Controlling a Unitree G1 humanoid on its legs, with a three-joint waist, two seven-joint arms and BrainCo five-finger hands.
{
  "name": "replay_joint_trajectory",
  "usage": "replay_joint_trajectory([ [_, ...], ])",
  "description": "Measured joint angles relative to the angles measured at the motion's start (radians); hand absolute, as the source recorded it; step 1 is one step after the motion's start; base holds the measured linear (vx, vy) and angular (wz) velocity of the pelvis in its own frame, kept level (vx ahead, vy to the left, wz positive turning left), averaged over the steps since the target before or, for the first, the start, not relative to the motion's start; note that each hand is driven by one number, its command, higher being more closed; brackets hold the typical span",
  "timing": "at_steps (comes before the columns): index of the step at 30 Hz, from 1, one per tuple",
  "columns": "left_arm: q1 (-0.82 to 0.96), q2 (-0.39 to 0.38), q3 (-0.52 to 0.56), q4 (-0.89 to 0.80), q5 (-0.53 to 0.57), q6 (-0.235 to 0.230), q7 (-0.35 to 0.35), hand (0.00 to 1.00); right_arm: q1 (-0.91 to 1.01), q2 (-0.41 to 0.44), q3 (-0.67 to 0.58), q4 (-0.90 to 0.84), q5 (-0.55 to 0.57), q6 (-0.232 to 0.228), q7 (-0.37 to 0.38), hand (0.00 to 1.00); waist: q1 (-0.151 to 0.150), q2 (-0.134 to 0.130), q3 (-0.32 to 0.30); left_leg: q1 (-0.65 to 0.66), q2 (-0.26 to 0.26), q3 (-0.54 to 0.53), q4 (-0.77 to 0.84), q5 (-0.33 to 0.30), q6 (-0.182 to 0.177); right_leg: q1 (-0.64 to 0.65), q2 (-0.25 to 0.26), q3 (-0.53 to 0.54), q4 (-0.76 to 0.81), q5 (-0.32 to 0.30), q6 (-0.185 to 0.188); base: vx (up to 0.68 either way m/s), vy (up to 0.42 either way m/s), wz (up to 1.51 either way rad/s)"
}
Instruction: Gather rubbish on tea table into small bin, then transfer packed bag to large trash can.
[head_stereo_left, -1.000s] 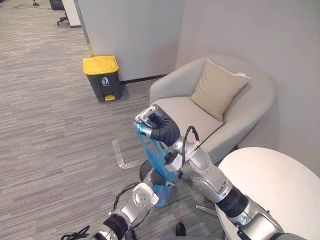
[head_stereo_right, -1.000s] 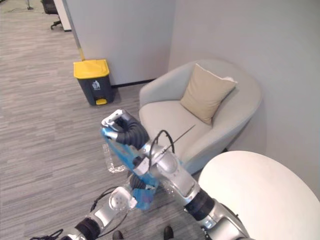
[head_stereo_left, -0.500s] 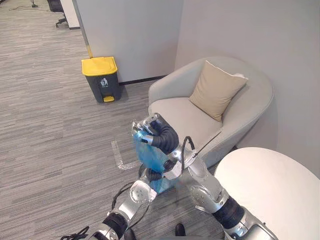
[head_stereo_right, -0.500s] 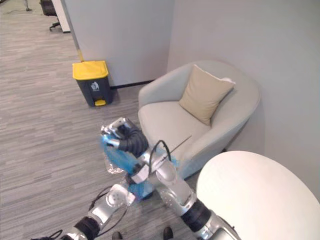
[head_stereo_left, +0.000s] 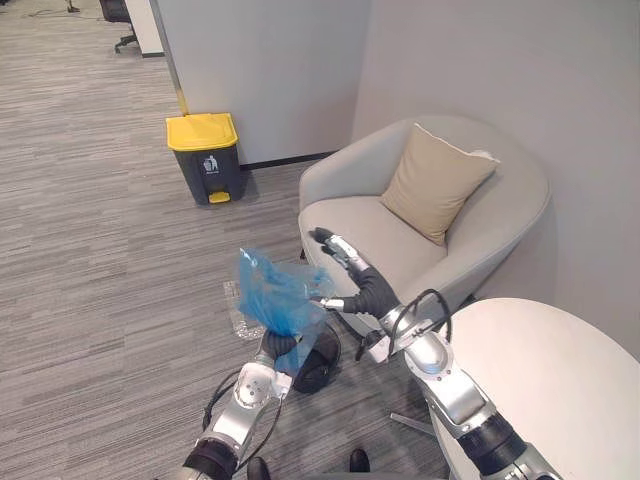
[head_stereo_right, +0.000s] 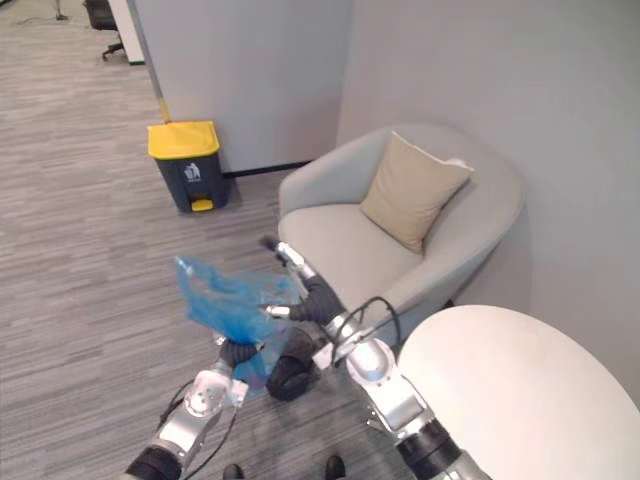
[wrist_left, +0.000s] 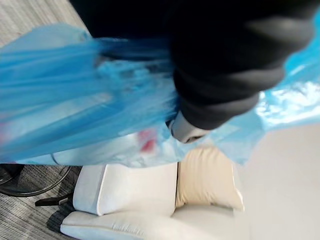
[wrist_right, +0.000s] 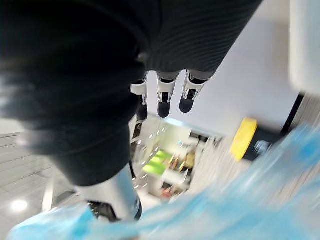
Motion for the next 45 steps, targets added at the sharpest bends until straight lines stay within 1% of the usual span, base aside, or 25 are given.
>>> replay_joint_trajectory([
  [2, 0.021, 0.000, 0.024, 0.000, 0.000, 0.000, -0.001, 1.00, 0.046, 0.010, -0.028, 0.007, -0.036, -0.001, -0.021, 0.00, 0.001, 0.000, 0.000, 0.000, 0.000, 0.000, 0.000, 0.000, 0.000, 0.000, 0.000, -0.001, 0.000, 0.001, 0.001, 0.00, 0.000, 0.00],
  [5, 0.059, -0.013, 0.087, 0.019, 0.000, 0.000, 0.000, 1.00, 0.104, 0.093, -0.110, 0.098, -0.048, -0.007, -0.037, 0.00, 0.000, 0.003, 0.002, 0.011, -0.006, -0.004, 0.000, -0.005, 0.000, 0.019, 0.003, -0.007, -0.009, 0.000, 0.000, 0.01, -0.004, 0.04],
  [7, 0.084, -0.024, 0.139, 0.050, -0.001, 0.000, 0.001, 1.00, 0.130, 0.155, -0.166, 0.186, -0.045, -0.006, -0.050, 0.00, 0.001, 0.008, 0.005, 0.022, -0.007, -0.006, 0.000, -0.010, -0.001, 0.035, 0.003, -0.011, -0.019, -0.005, -0.003, 0.01, -0.008, 0.05],
  [10, 0.118, -0.040, 0.216, 0.108, -0.033, 0.003, 0.002, 1.00, 0.144, 0.208, -0.206, 0.332, 0.014, 0.005, -0.047, 0.00, 0.003, 0.018, 0.013, 0.022, -0.010, -0.009, 0.000, -0.020, 0.007, 0.036, 0.000, -0.012, -0.020, -0.007, -0.002, 0.00, 0.000, 0.00],
  [11, 0.122, -0.044, 0.226, 0.121, -0.043, 0.005, 0.001, 1.00, 0.146, 0.212, -0.212, 0.358, 0.031, 0.009, -0.044, 0.00, 0.005, 0.021, 0.015, 0.022, -0.011, -0.010, 0.000, -0.021, 0.007, 0.037, -0.001, -0.012, -0.021, -0.008, -0.002, 0.03, 0.004, 0.06],
  [14, 0.148, -0.061, 0.283, 0.182, -0.061, 0.011, -0.002, 1.00, 0.149, 0.235, -0.268, 0.539, 0.080, 0.028, -0.024, 0.00, 0.013, 0.031, 0.024, 0.029, -0.018, -0.021, 0.000, -0.028, 0.007, 0.054, -0.006, -0.021, -0.028, -0.016, 0.003, 0.06, 0.006, 0.10],
  [17, 0.157, -0.066, 0.317, 0.225, -0.061, 0.013, -0.003, 1.00, 0.149, 0.236, -0.296, 0.653, 0.090, 0.039, -0.017, 0.00, 0.026, 0.034, 0.027, 0.033, -0.020, -0.021, 0.000, -0.031, 0.004, 0.068, -0.007, -0.022, -0.030, -0.017, 0.004, 0.09, -0.002, 0.02],
  [20, 0.165, -0.076, 0.355, 0.291, -0.061, 0.030, -0.005, 1.00, 0.144, 0.234, -0.342, 0.827, 0.089, 0.061, -0.017, 0.00, 0.045, 0.042, 0.034, 0.056, -0.021, -0.020, 0.000, -0.038, 0.006, 0.079, -0.007, -0.021, -0.020, -0.020, 0.003, 0.09, 0.000, -0.02],
  [23, 0.174, -0.081, 0.393, 0.360, -0.061, 0.040, -0.023, 1.00, 0.125, 0.233, -0.395, 0.977, 0.089, 0.087, -0.026, 0.00, 0.054, 0.052, 0.052, 0.074, -0.022, -0.011, 0.005, -0.045, 0.006, 0.090, -0.007, -0.012, -0.016, -0.027, 0.003, 0.08, 0.001, -0.08],
  [24, 0.174, -0.081, 0.396, 0.367, -0.061, 0.041, -0.024, 1.00, 0.118, 0.233, -0.403, 0.994, 0.089, 0.091, -0.026, 0.00, 0.055, 0.051, 0.059, 0.076, -0.022, -0.008, 0.006, -0.045, 0.006, 0.090, -0.007, -0.009, -0.015, -0.027, 0.003, 0.04, 0.010, -0.23],
  [25, 0.171, -0.091, 0.426, 0.393, -0.061, 0.042, -0.026, 1.00, 0.086, 0.233, -0.424, 1.050, 0.090, 0.100, -0.028, 0.00, 0.059, 0.052, 0.083, 0.078, -0.022, 0.004, 0.006, -0.045, 0.006, 0.079, -0.006, 0.006, -0.007, -0.027, 0.003, 0.01, 0.008, -0.19],
  [28, 0.158, -0.105, 0.453, 0.423, -0.061, 0.049, -0.030, 1.00, 0.062, 0.238, -0.446, 1.069, 0.092, 0.114, -0.047, 0.00, 0.067, 0.044, 0.116, 0.073, -0.022, 0.035, 0.007, -0.046, 0.008, 0.045, -0.004, 0.038, 0.018, -0.027, 0.004, -0.02, 0.018, -0.29],
  [32, 0.142, -0.112, 0.467, 0.430, -0.061, 0.051, -0.044, 1.00, 0.048, 0.254, -0.452, 1.054, 0.110, 0.119, -0.069, 0.00, 0.086, 0.032, 0.126, 0.058, -0.021, 0.083, 0.020, -0.065, 0.009, -0.002, -0.004, 0.068, 0.058, -0.024, 0.008, -0.02, 0.023, -0.36],
  [33, 0.131, -0.114, 0.467, 0.429, -0.060, 0.051, -0.046, 1.00, 0.052, 0.259, -0.452, 1.054, 0.111, 0.119, -0.075, 0.00, 0.086, 0.028, 0.129, 0.041, -0.018, 0.084, 0.063, -0.081, 0.023, -0.012, -0.008, 0.069, 0.080, -0.020, 0.010, -0.03, 0.021, -0.16],
  [34, 0.121, -0.120, 0.467, 0.417, -0.059, 0.052, -0.046, 1.00, 0.052, 0.267, -0.452, 1.050, 0.112, 0.120, -0.082, 0.00, 0.090, 0.030, 0.129, 0.015, -0.003, 0.084, 0.123, -0.118, 0.039, -0.015, -0.006, 0.073, 0.082, -0.004, 0.033, -0.04, 0.020, -0.11],
  [35, 0.119, -0.126, 0.468, 0.399, -0.059, 0.052, -0.046, 1.00, 0.052, 0.265, -0.452, 1.048, 0.112, 0.120, -0.086, 0.00, 0.093, 0.043, 0.132, -0.004, 0.022, 0.085, 0.145, -0.130, 0.046, -0.010, -0.005, 0.072, 0.091, -0.007, 0.041, -0.04, 0.028, 0.14],
  [36, 0.110, -0.134, 0.468, 0.383, -0.058, 0.050, -0.047, 1.00, 0.059, 0.272, -0.453, 1.045, 0.112, 0.121, -0.089, 0.00, 0.088, 0.051, 0.138, -0.013, 0.034, 0.071, 0.176, -0.132, 0.047, -0.038, -0.005, 0.049, 0.263, -0.105, 0.009, 0.00, -0.009, 0.53],
  [37, 0.112, -0.135, 0.464, 0.361, -0.059, 0.050, -0.048, 1.00, 0.071, 0.277, -0.452, 1.045, 0.113, 0.128, -0.088, 0.00, 0.089, 0.053, 0.140, -0.005, 0.031, 0.036, 0.191, -0.131, 0.045, -0.053, -0.011, 0.038, 0.492, -0.205, 0.020, 0.02, -0.017, 0.79],
  [38, 0.115, -0.135, 0.464, 0.355, -0.059, 0.050, -0.048, 1.00, 0.077, 0.278, -0.452, 1.045, 0.113, 0.128, -0.088, 0.00, 0.089, 0.050, 0.137, -0.007, 0.027, 0.014, 0.196, -0.130, 0.045, -0.045, -0.015, 0.040, 0.564, -0.232, 0.034, 0.00, -0.088, 0.85],
  [39, 0.118, -0.134, 0.465, 0.352, -0.059, 0.050, -0.048, 1.00, 0.077, 0.276, -0.453, 1.048, 0.113, 0.128, -0.088, 0.00, 0.092, 0.041, 0.132, -0.009, 0.014, -0.012, 0.200, -0.126, 0.041, -0.033, -0.020, 0.055, 0.591, -0.259, 0.045, -0.04, -0.138, 0.77],
  [40, 0.124, -0.134, 0.467, 0.354, -0.059, 0.052, -0.048, 1.00, 0.072, 0.273, -0.454, 1.049, 0.114, 0.128, -0.088, 0.00, 0.101, 0.030, 0.112, -0.031, 0.002, -0.041, 0.197, -0.104, 0.028, -0.026, -0.012, 0.065, 0.535, -0.278, 0.041, -0.04, -0.150, 0.60],
  [42, 0.125, -0.148, 0.465, 0.354, -0.059, 0.052, -0.048, 1.00, 0.058, 0.271, -0.460, 1.050, 0.117, 0.128, -0.090, 0.00, 0.115, 0.050, 0.098, -0.076, 0.006, -0.069, 0.182, -0.068, 0.020, -0.009, 0.007, 0.060, 0.424, -0.285, 0.028, -0.05, -0.097, 0.30],
  [43, 0.122, -0.156, 0.465, 0.354, -0.060, 0.051, -0.047, 1.00, 0.041, 0.272, -0.472, 1.050, 0.120, 0.129, -0.094, 0.00, 0.117, 0.055, 0.099, -0.121, 0.003, -0.083, 0.181, -0.046, 0.022, 0.000, 0.007, 0.047, 0.356, -0.300, 0.001, -0.12, -0.097, 0.38],
  [44, 0.116, -0.167, 0.464, 0.359, -0.060, 0.053, -0.045, 1.00, 0.020, 0.269, -0.475, 1.050, 0.124, 0.130, -0.097, 0.00, 0.117, 0.075, 0.113, -0.160, 0.005, -0.109, 0.179, -0.021, 0.022, -0.003, 0.013, 0.032, 0.316, -0.305, -0.020, -0.19, -0.096, 0.71],
  [45, 0.102, -0.183, 0.455, 0.361, -0.061, 0.061, -0.046, 1.00, 0.008, 0.265, -0.485, 1.047, 0.136, 0.131, -0.101, 0.00, 0.106, 0.105, 0.133, -0.180, 0.017, -0.147, 0.167, 0.012, 0.015, -0.004, 0.030, -0.014, 0.313, -0.292, -0.029, -0.26, -0.116, 0.87],
])
